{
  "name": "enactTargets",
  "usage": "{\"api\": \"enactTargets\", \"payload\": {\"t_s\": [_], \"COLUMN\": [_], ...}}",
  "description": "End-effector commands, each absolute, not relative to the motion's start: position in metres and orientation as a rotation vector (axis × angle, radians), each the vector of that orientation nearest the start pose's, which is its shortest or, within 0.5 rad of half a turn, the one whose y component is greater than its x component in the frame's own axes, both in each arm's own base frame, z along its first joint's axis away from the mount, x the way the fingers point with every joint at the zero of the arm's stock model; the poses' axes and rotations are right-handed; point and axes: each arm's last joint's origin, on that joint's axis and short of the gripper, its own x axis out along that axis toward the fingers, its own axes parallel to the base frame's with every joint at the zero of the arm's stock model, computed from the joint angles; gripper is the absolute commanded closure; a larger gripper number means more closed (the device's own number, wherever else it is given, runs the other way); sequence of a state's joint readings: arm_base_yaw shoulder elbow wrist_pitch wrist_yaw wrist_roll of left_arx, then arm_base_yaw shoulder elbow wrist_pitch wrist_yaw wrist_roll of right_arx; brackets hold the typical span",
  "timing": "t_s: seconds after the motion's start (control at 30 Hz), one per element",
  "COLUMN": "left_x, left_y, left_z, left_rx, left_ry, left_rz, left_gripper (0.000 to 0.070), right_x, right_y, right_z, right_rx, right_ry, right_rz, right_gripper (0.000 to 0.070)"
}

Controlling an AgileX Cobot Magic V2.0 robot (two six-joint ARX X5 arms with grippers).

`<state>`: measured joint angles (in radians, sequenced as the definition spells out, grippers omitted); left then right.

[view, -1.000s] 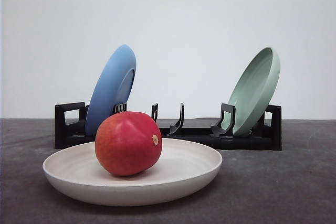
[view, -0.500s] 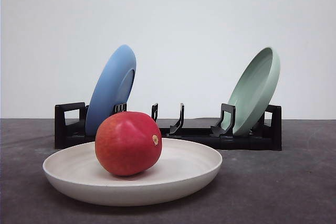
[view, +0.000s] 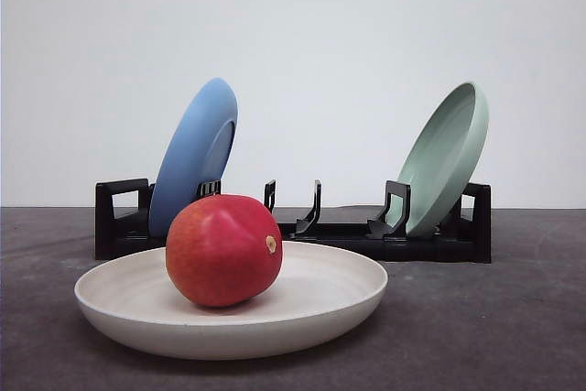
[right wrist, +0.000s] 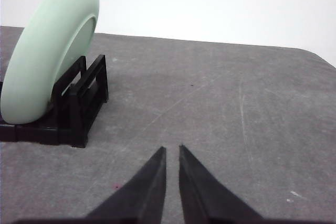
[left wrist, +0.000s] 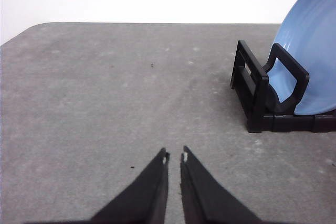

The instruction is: Place pomegranate in white plate

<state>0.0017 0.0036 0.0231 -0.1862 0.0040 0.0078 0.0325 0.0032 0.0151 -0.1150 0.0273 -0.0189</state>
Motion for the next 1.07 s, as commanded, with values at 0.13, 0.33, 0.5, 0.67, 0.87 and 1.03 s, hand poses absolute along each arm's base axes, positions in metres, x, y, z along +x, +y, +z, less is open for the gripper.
{"api": "enactTargets", "payload": {"t_s": [0.13, 0.33, 0.5, 0.67, 0.87, 1.03], "left_x": [0.0956, 0.0956, 0.0956, 0.0956, 0.0956, 0.0956], "left_y": [0.0000, 0.0000, 0.0000, 0.0000, 0.0000, 0.0000], "left_z": [0.1494, 0.1494, 0.1494, 0.1494, 0.1493, 0.1493], "left_rx": [0.017, 0.017, 0.017, 0.017, 0.017, 0.017], "left_ry": [0.178, 0.178, 0.178, 0.178, 0.178, 0.178], "left_rz": [-0.003, -0.003, -0.003, -0.003, -0.003, -0.003], "left_gripper": [0.0674, 0.0674, 0.0674, 0.0674, 0.0674, 0.0674], "right_x": [0.0967, 0.0967, 0.0967, 0.0967, 0.0967, 0.0968], "right_y": [0.0024, 0.0024, 0.0024, 0.0024, 0.0024, 0.0024], "right_z": [0.1570, 0.1570, 0.1570, 0.1570, 0.1570, 0.1570], "right_rx": [-0.010, -0.010, -0.010, -0.010, -0.011, -0.010], "right_ry": [0.097, 0.097, 0.096, 0.097, 0.096, 0.096], "right_rz": [0.006, 0.006, 0.006, 0.006, 0.006, 0.006], "right_gripper": [0.0660, 0.0660, 0.0660, 0.0660, 0.0660, 0.0660]}}
